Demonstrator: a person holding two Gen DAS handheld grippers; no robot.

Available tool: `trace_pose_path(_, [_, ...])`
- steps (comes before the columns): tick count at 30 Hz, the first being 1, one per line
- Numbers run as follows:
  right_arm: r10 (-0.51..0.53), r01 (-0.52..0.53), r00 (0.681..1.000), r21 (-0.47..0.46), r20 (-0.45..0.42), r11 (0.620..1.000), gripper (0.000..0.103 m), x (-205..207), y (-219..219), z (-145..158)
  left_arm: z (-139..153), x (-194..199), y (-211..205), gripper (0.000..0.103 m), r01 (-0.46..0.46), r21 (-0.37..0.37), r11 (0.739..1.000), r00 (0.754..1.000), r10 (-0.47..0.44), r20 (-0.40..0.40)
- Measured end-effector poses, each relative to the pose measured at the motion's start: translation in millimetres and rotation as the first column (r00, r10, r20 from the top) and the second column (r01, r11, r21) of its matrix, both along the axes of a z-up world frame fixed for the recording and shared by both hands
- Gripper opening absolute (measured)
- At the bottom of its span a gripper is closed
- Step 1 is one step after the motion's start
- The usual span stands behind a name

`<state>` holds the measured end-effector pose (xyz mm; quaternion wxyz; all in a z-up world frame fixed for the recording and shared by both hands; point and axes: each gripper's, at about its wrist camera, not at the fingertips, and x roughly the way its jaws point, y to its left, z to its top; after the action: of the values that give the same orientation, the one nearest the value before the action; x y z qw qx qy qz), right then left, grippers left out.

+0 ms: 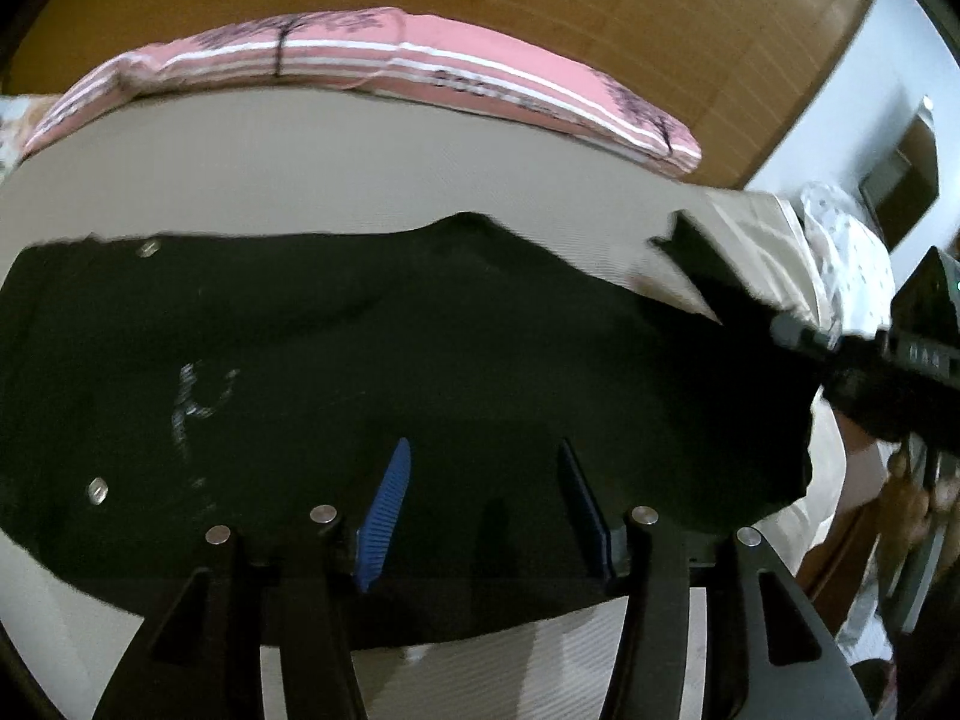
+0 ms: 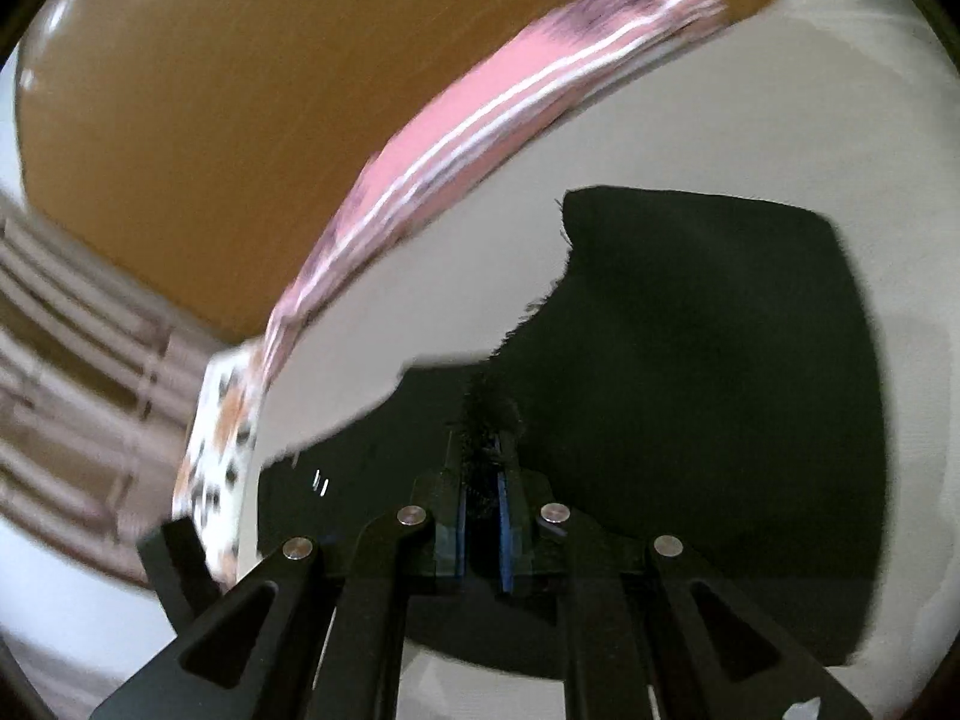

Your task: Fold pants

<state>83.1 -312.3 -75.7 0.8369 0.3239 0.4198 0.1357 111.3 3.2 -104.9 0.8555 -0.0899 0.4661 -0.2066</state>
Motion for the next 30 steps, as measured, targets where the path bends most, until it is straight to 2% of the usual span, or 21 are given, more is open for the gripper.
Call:
trace_pose_path(3, [0.117,-0.119,0.992,-0.023,-0.045,0.993,0.009,3.9,44.0,-14.9,-3.4,-3.1,13.4,0.053,-0.011,-0.012,1.000,1.000,0.011,-0.007])
trace_pose_path(6, [0.202,-0.210,0.975,-0.089,-0.096,0.974,0.009,2.7,80.8,-31.7,-4.4,-3.2,21.9,0.053,-0.004,-0.033,0.999,1.000,0.003,-0.015])
trace_pose_path(13, [0.281,-0.311,0.944,-0.174,-0.174,0.935,0.012,-0.5,114.4,-57.3,2.7,-3.7,27.0,0.053,0.023,-0.063,0.998,1.000,-0.024,-0.009])
trace_pose_path(14, [0.282,-0.312,0.943,-0.170,-0.178,0.935,0.017,-0.7,113.6,-58.5,3.3,-2.2,26.5,0.053,0.031,-0.065,0.997,0.999,-0.032,-0.012])
trace_pose_path(15, [0.287,-0.316,0.940,-0.158,-0.185,0.935,0.028,-1.2,111.9,-59.4,4.0,-2.1,26.0,0.053,0.038,-0.069,0.997,0.999,-0.039,-0.015])
trace_pose_path(17, [0.302,-0.329,0.934,-0.128,-0.193,0.936,0.040,-1.8,112.9,-58.6,4.8,-1.6,24.8,0.053,0.048,-0.078,0.996,0.998,-0.050,-0.026])
trace_pose_path(21, [0.266,-0.283,0.953,-0.111,-0.143,0.953,0.042,-8.0,98.1,-41.2,5.1,0.0,20.6,0.053,0.081,-0.114,0.990,0.994,-0.088,-0.065])
trace_pose_path(25, [0.107,-0.115,0.992,-0.127,-0.064,0.985,0.044,-20.5,61.8,-21.8,1.8,4.1,8.3,0.053,0.126,-0.182,0.975,0.978,-0.153,-0.140])
trace_pose_path(30, [-0.033,0.032,0.999,-0.148,-0.007,0.988,0.045,-31.3,29.3,-8.6,-9.9,16.3,-12.8,0.053,0.132,-0.278,0.951,0.940,-0.210,-0.271])
